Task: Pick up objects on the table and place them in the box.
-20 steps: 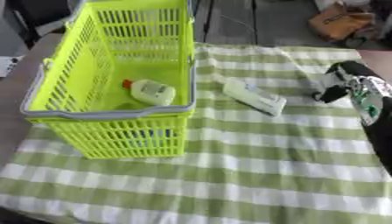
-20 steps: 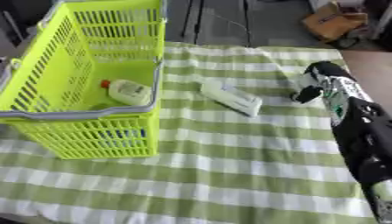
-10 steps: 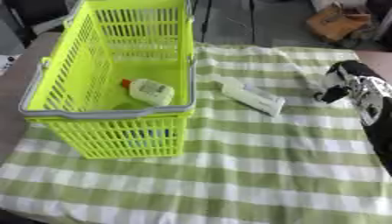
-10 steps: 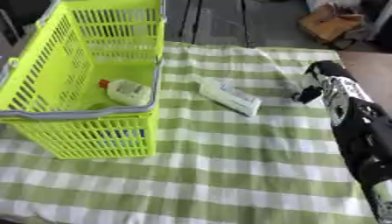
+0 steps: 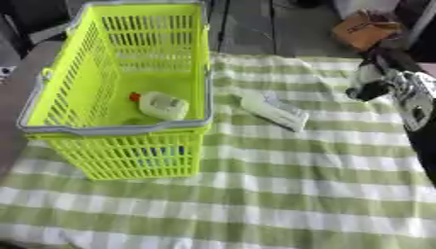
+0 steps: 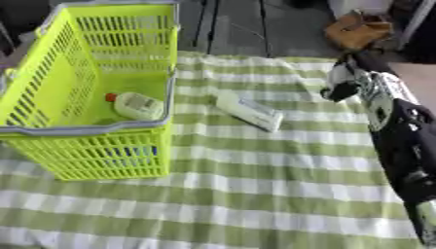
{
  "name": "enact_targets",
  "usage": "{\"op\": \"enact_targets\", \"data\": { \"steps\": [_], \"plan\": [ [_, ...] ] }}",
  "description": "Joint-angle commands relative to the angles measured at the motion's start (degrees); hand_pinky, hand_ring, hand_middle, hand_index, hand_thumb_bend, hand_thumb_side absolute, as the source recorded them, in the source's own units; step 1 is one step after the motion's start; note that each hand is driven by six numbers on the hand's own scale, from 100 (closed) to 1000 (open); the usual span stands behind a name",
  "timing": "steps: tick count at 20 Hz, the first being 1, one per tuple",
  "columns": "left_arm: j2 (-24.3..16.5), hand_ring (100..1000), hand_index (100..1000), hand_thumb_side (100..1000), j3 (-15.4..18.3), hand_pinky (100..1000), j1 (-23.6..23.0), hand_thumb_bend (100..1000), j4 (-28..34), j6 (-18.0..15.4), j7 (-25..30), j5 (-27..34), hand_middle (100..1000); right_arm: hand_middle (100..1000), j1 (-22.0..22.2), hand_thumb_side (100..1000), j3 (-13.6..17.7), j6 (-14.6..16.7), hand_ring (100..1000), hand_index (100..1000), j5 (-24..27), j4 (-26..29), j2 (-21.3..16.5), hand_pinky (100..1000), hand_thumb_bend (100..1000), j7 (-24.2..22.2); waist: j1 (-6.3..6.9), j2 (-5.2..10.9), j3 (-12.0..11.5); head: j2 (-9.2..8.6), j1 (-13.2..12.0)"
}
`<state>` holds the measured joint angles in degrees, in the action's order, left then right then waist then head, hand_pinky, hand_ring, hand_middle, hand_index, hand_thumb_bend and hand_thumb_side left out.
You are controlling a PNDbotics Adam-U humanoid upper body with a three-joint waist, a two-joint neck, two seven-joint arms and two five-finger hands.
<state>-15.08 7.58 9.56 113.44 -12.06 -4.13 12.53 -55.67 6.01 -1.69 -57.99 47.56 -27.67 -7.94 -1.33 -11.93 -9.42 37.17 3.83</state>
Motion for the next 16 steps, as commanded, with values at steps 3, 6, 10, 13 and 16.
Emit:
{"op": "enact_targets", "data": {
  "steps": [3,6,10,13,16],
  "plan": [
    [-0.81,961,800,874,0.35,724,0.26,260,1.15,0.15,-0.12,0.21,861,500,-1.72,100,-3.04,3.02,380,643,1.99,10.54,-0.81,100,100,-1.7,0.28,1.9,0.51,-0.05,0.34],
    [-0.88,961,800,873,0.31,724,0.11,261,1.15,0.22,-0.11,0.33,861,519,-2.35,100,-4.74,4.59,393,649,1.59,15.39,-0.17,105,100,-3.01,0.27,2.44,0.66,-0.09,0.66],
    [-0.94,961,800,872,0.27,724,-0.16,261,1.15,0.35,-0.08,0.43,860,534,-3.52,100,-7.0,6.81,402,653,-0.39,21.32,0.82,113,100,-4.33,0.23,3.03,0.77,-0.17,0.98],
    [-1.06,961,800,872,0.2,724,-0.24,262,1.15,0.41,-0.03,0.5,860,550,-4.65,100,-9.26,8.83,413,659,-1.13,24.32,2.0,120,100,-4.83,0.06,3.42,0.7,-0.29,1.29],
    [-1.05,961,800,873,0.1,724,-0.27,264,1.15,0.62,0.02,0.59,860,552,-5.79,100,-11.23,10.04,412,657,-1.31,24.7,3.92,117,100,-5.03,-0.26,3.83,0.47,-0.55,1.72]
  ]
}}
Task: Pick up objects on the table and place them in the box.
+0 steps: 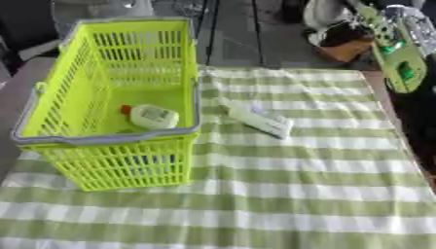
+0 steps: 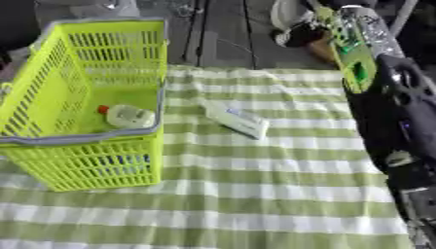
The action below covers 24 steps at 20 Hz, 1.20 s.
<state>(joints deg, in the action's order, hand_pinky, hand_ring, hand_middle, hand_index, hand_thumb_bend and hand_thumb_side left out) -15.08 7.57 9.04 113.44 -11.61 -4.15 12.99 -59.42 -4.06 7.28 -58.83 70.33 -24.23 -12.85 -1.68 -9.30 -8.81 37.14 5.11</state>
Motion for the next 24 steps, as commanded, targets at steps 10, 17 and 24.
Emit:
{"op": "enact_targets", "data": {
  "steps": [10,17,24],
  "plan": [
    [-0.99,962,800,873,-0.23,724,0.1,265,1.15,0.68,0.35,0.34,860,552,-4.55,100,-7.52,5.61,413,653,3.03,-1.34,8.87,115,100,-2.41,-0.52,2.07,-1.94,-1.67,1.61],
    [-1.07,961,800,871,-0.62,724,0.01,264,1.15,0.73,0.71,0.78,859,553,-6.3,100,-9.82,7.43,414,651,2.42,-0.84,14.36,116,100,-3.4,-0.31,2.6,-2.97,-1.44,2.6],
    [-1.11,962,799,872,-0.69,724,0.08,264,1.15,0.75,0.87,0.92,859,887,-6.23,435,-12.87,13.97,791,905,5.55,-0.56,15.78,666,284,-11.35,-0.36,2.5,-3.1,-1.41,2.75]
  ]
}}
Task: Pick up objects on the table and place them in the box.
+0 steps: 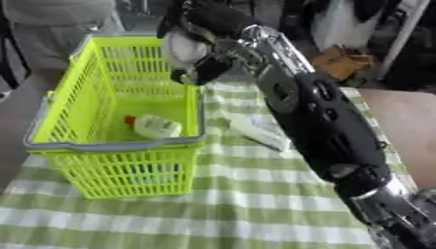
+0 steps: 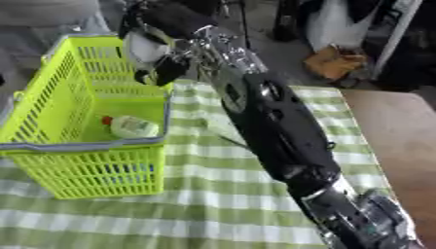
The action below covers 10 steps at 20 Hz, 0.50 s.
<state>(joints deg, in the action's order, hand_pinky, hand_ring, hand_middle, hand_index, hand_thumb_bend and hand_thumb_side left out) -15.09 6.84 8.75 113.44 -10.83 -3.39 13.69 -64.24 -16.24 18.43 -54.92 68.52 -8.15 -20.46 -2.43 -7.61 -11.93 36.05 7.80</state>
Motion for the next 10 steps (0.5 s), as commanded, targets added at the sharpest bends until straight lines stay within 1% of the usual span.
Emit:
{"op": "enact_targets", "data": {
  "steps": [1,2,3,4,5,6,7,8,9,10],
  "plan": [
    [-1.09,962,799,872,0.05,724,0.41,265,1.15,-0.04,0.11,0.22,859,959,-1.36,552,-1.14,4.12,883,941,1.95,1.55,-0.47,822,330,-6.14,0.32,0.76,0.06,-0.34,-0.03],
    [-1.07,962,799,872,0.05,724,0.43,265,1.15,-0.04,0.12,0.21,859,959,-1.29,552,-1.29,5.09,883,941,2.25,1.98,-0.6,822,330,-8.22,0.3,0.73,0.11,-0.36,-0.11],
    [-1.06,963,799,873,0.05,724,0.44,265,1.15,-0.02,0.13,0.2,859,1000,-1.25,656,-1.28,5.73,952,965,2.63,2.48,-0.73,931,391,-9.7,0.26,0.71,0.17,-0.4,-0.16],
    [-1.06,963,799,873,0.05,724,0.44,265,1.15,0.0,0.13,0.18,859,1000,-1.2,656,-1.24,6.12,952,965,3.05,3.01,-0.88,931,391,-10.66,0.24,0.69,0.22,-0.43,-0.2],
    [-1.07,963,799,873,0.08,724,0.43,265,1.15,0.01,0.11,0.16,859,1000,-1.21,746,-1.05,6.2,982,981,3.51,3.59,-1.03,962,366,-10.96,0.22,0.68,0.32,-0.47,-0.28],
    [-1.1,963,799,873,0.1,724,0.43,265,1.15,0.01,0.09,0.15,859,1000,-1.21,746,-0.95,6.08,982,981,3.87,4.15,-1.2,962,366,-10.85,0.2,0.68,0.39,-0.51,-0.34],
    [-1.1,963,799,873,0.1,724,0.46,265,1.15,0.0,0.08,0.15,859,1000,-1.24,800,-0.67,5.76,971,982,4.23,4.72,-1.33,957,332,-10.17,0.19,0.67,0.49,-0.54,-0.4],
    [-1.1,963,799,873,0.09,724,0.49,265,1.15,0.0,0.09,0.15,859,1000,-1.22,800,-0.52,5.38,971,982,4.5,5.18,-1.46,957,332,-9.14,0.18,0.65,0.56,-0.57,-0.43],
    [-1.1,963,799,873,0.07,724,0.5,264,1.15,0.01,0.11,0.14,859,984,-1.22,797,-0.26,4.97,945,976,4.75,5.66,-1.55,932,365,-7.68,0.17,0.64,0.64,-0.63,-0.47],
    [-1.12,963,799,873,0.06,724,0.52,264,1.15,0.03,0.12,0.13,859,984,-1.18,797,-0.18,4.61,945,976,4.87,5.98,-1.67,932,365,-6.03,0.15,0.63,0.68,-0.68,-0.48]
  ]
}}
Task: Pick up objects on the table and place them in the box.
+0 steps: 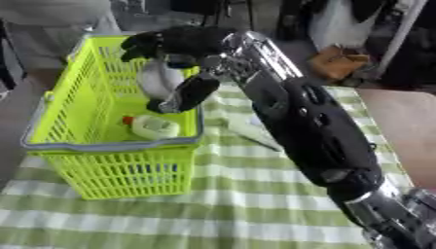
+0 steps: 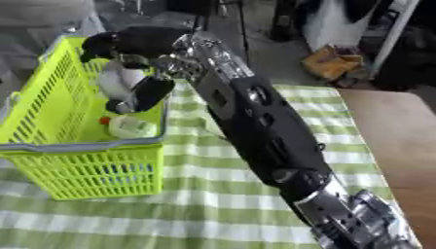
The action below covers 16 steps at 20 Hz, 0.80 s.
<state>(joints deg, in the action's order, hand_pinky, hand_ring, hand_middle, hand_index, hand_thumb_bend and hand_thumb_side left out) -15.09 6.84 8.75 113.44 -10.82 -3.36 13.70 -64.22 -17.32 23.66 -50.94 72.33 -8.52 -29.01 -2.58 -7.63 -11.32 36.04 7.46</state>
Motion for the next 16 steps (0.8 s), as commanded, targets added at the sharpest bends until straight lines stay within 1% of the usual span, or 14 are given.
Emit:
{"op": "enact_targets", "data": {
  "steps": [1,2,3,4,5,6,7,8,9,10,11,12,14,16],
  "plan": [
    [-1.11,963,799,873,0.08,724,0.52,265,1.15,0.02,0.09,0.11,859,974,-1.17,797,1.02,-0.99,931,977,0.95,2.43,-1.38,918,371,4.25,0.29,0.65,0.12,-0.69,-0.17],
    [-1.11,963,799,873,0.1,724,0.52,265,1.15,0.03,0.08,0.1,859,974,-1.12,797,1.04,-1.33,931,977,0.89,2.6,-1.47,918,371,5.92,0.27,0.65,0.15,-0.69,-0.19],
    [-1.12,963,799,873,0.11,724,0.53,265,1.15,0.03,0.07,0.1,859,958,-1.11,737,1.01,-1.58,899,958,0.57,2.7,-1.6,880,354,7.3,0.26,0.66,0.18,-0.7,-0.24],
    [-1.13,963,799,873,0.11,724,0.54,265,1.15,0.02,0.07,0.09,859,958,-1.08,737,0.98,-1.75,899,958,-0.14,2.83,-1.74,880,354,8.51,0.24,0.66,0.2,-0.72,-0.28],
    [-1.13,963,799,873,0.14,724,0.54,265,1.15,0.02,0.06,0.08,859,913,-0.98,646,1.08,-1.96,848,909,-0.99,2.92,-1.99,810,291,9.58,0.22,0.66,0.25,-0.75,-0.37],
    [-1.14,963,799,873,0.17,724,0.55,265,1.15,0.02,0.03,0.05,859,913,-0.74,646,1.29,-2.19,848,909,-1.74,3.1,-2.38,810,291,10.56,0.2,0.65,0.3,-0.8,-0.45],
    [-1.15,963,799,874,0.23,724,0.56,265,1.15,0.01,-0.01,0.02,859,883,-0.35,610,1.54,-2.42,817,892,-2.17,3.27,-2.93,769,277,11.32,0.17,0.6,0.42,-0.9,-0.62],
    [-1.16,963,799,874,0.3,724,0.56,265,1.15,-0.01,-0.08,-0.01,859,883,0.14,610,1.85,-2.66,817,892,-2.14,3.57,-3.65,769,277,11.87,0.14,0.55,0.53,-1.0,-0.78],
    [-1.18,964,799,875,0.38,724,0.55,266,1.15,-0.03,-0.15,-0.04,859,824,0.86,590,2.27,-2.99,765,874,-1.64,3.92,-4.47,710,247,12.31,0.11,0.47,0.81,-1.11,-1.1],
    [-1.17,964,799,875,0.52,724,0.51,266,1.15,-0.06,-0.25,-0.13,859,824,2.34,590,3.09,-3.6,765,874,0.12,4.75,-5.87,710,247,13.06,0.07,0.32,1.32,-1.27,-1.58],
    [-1.13,965,799,877,0.67,724,0.46,266,1.15,-0.06,-0.36,-0.23,859,802,3.95,582,3.8,-4.34,747,869,2.37,5.86,-7.46,682,237,13.64,0.05,0.13,1.95,-1.46,-2.23],
    [-1.09,965,799,877,0.81,724,0.42,266,1.15,-0.04,-0.49,-0.35,859,802,5.5,582,4.35,-5.09,747,869,4.87,7.24,-9.09,682,237,14.0,0.03,-0.02,2.46,-1.59,-2.73],
    [-1.08,966,798,878,1.03,724,0.36,267,1.15,-0.03,-0.73,-0.58,859,793,8.15,579,5.43,-6.79,740,868,8.85,10.06,-12.35,672,233,14.12,0.01,-0.24,3.63,-1.48,-3.79],
    [-1.15,966,798,877,1.15,724,0.41,267,1.15,-0.07,-0.89,-0.75,859,788,10.56,574,6.88,-8.57,737,867,11.71,12.96,-15.43,664,232,14.46,0.05,-0.38,4.83,-1.34,-4.76]
  ]
}}
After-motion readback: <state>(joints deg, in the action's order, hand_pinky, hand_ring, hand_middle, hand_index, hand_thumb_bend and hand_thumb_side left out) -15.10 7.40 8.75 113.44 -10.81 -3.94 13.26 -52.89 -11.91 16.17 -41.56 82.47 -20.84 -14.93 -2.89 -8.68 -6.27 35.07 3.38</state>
